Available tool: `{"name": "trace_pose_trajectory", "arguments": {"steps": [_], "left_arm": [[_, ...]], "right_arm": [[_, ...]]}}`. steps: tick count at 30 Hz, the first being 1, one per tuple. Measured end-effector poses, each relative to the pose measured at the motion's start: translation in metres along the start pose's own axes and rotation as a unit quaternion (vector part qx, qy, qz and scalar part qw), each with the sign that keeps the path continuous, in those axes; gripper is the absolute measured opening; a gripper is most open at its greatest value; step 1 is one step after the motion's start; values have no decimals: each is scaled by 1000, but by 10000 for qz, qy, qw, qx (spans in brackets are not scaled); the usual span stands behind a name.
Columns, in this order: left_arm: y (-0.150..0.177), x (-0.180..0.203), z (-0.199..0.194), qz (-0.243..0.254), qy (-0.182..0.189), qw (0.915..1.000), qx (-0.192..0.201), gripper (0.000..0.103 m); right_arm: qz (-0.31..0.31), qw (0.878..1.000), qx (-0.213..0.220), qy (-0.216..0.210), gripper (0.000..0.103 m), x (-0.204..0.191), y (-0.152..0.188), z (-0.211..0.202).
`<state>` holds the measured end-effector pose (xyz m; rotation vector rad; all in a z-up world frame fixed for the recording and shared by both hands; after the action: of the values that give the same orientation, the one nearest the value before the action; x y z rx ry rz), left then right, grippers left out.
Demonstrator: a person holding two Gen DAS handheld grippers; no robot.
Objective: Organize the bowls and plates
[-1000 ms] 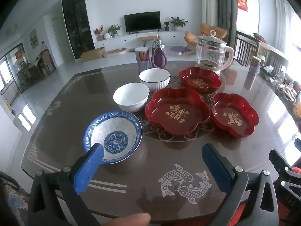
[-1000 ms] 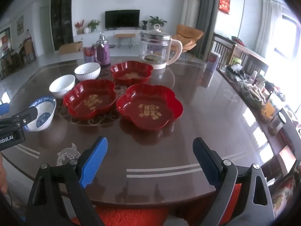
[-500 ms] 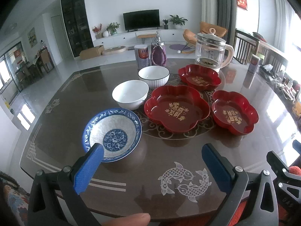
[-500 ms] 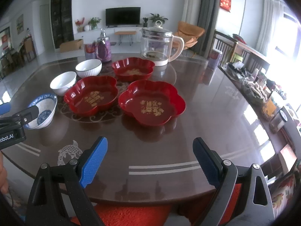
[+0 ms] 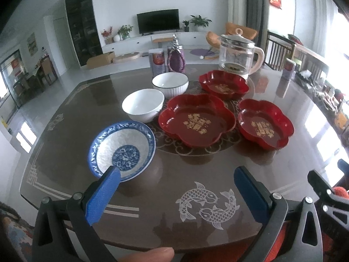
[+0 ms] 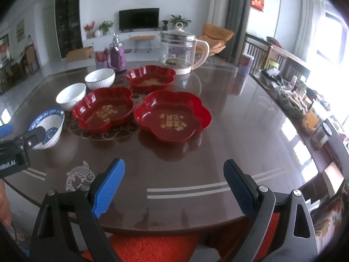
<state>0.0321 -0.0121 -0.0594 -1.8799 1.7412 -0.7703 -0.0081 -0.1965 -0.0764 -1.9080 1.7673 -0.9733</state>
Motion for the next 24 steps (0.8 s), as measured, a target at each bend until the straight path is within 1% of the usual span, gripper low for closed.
{"name": "trace_pose_trajectory", "arguments": {"steps": [3, 6, 13, 16, 19, 24], "left_arm": [[7, 7, -1, 166, 19, 9999, -7, 103], [9, 12, -4, 291, 40, 9996, 32, 103], [8, 15, -9, 295, 129, 9995, 59, 103], [10, 15, -7, 266, 148, 9995, -1, 103], [11, 14, -6, 276, 96, 9996, 19, 103], [13, 14, -6, 249, 128, 9996, 23, 103]], "right_arm": [[-40, 9998, -74, 188, 94, 3, 4, 1], [-103, 9995, -15, 308, 94, 3, 6, -3], [-108, 9996, -14, 257, 94, 4, 8, -4], [-19, 9996, -72, 255, 94, 7, 9, -4], [75, 9996, -53, 266, 94, 11, 10, -6], [163, 9994, -59, 284, 94, 14, 11, -8]]}}
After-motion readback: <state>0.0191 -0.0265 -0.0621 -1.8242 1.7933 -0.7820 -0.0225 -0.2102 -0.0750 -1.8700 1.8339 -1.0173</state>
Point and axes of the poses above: each gripper's, at about its wrist camera, not at the fingertips, and z roughly the way its jaws point, x to its right, y to its underside, the point moved 6 cm from there along z, roughly the way its jaws point, and after that the axes turned 12 degrees about -z, right-handed, at the moved point
